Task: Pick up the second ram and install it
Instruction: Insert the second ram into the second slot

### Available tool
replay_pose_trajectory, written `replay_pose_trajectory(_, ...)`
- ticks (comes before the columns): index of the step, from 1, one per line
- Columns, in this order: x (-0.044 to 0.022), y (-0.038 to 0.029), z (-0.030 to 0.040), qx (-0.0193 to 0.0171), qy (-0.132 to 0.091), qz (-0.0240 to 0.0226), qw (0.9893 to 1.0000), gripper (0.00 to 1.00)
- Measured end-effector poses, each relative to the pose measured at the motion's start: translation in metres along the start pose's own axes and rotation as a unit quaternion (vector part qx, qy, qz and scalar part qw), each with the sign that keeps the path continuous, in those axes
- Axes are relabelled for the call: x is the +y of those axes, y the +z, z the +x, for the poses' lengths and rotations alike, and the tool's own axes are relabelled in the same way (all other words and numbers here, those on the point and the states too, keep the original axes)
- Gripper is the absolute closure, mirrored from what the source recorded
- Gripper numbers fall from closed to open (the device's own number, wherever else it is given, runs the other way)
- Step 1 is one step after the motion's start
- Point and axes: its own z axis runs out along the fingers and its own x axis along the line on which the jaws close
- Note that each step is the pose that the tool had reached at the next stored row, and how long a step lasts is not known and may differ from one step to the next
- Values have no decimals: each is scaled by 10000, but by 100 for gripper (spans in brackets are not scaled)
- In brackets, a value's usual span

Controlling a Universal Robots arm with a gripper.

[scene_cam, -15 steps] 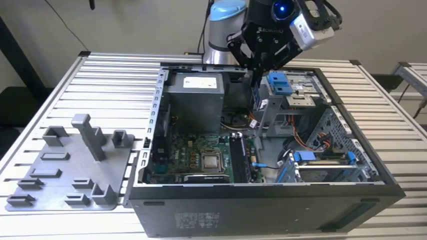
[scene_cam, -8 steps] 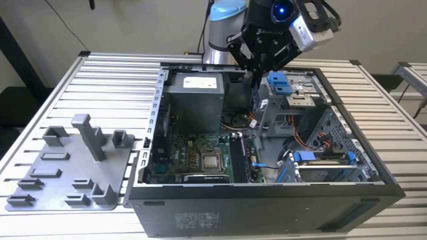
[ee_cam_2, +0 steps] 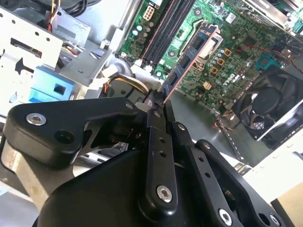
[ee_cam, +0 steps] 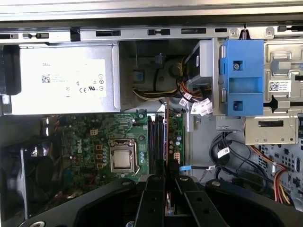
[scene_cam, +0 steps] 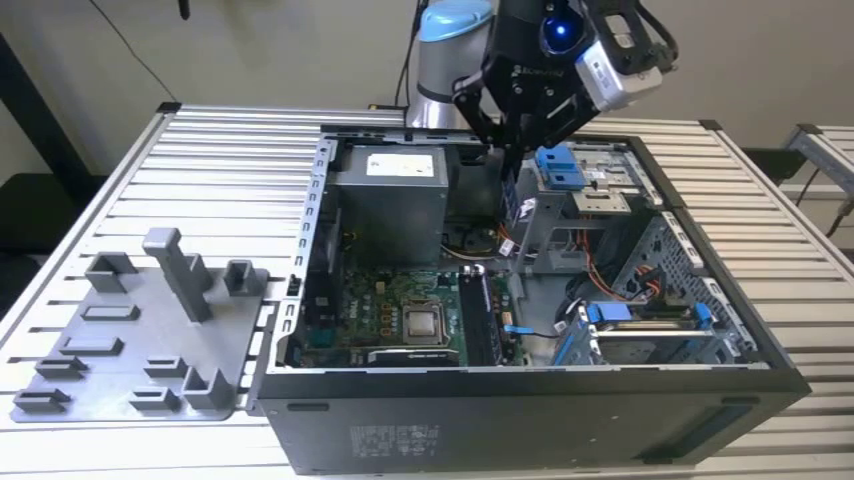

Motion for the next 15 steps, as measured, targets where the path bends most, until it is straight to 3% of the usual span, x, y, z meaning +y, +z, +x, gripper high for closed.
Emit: replay_pose_trajectory(15, -1, 40, 0, 0, 0, 0, 10000, 86)
